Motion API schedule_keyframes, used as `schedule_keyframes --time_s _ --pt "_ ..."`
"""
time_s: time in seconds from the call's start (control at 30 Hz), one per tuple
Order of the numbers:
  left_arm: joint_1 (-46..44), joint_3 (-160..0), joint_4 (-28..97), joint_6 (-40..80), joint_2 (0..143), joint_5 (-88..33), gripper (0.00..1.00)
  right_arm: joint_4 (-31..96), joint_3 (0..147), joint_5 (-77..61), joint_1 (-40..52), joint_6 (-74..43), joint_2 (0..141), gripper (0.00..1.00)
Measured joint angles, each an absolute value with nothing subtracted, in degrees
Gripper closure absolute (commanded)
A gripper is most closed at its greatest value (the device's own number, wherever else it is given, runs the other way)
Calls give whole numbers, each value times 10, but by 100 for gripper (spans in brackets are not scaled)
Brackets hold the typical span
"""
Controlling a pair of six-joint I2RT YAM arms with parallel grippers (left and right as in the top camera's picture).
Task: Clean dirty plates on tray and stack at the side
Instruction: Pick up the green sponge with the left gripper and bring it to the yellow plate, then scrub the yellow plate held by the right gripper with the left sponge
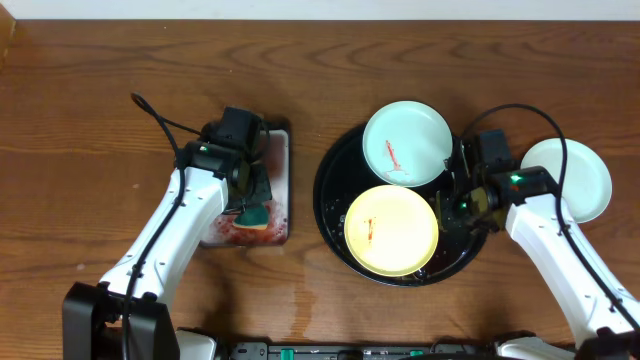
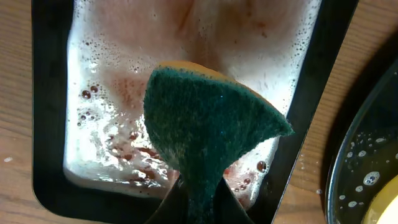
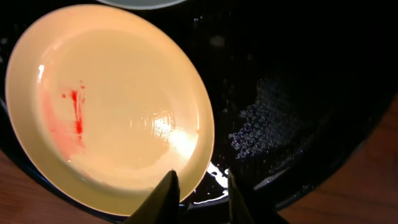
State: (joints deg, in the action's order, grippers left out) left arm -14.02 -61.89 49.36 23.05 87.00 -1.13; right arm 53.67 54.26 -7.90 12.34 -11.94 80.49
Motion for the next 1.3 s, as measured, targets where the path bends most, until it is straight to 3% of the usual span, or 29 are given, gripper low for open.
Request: schedule_keyframes --time_s 0.2,0.47,0.6,0.7,1.03,1.3 --pt "-142 -619 493 226 870 -17 93 525 543 -100 122 -96 841 73" --pt "-185 -619 453 226 870 -115 93 482 543 -119 122 -79 923 70" --pt "-238 -619 427 238 870 -140 93 461 543 -118 122 -75 969 82" --pt "-288 -619 397 259 870 -150 93 448 543 -118 122 -70 992 99" --pt "-409 -620 253 347 893 -161 92 450 543 -129 115 -72 994 99" --pt "-473 -621 190 394 1029 -161 92 451 543 -129 115 -72 994 99"
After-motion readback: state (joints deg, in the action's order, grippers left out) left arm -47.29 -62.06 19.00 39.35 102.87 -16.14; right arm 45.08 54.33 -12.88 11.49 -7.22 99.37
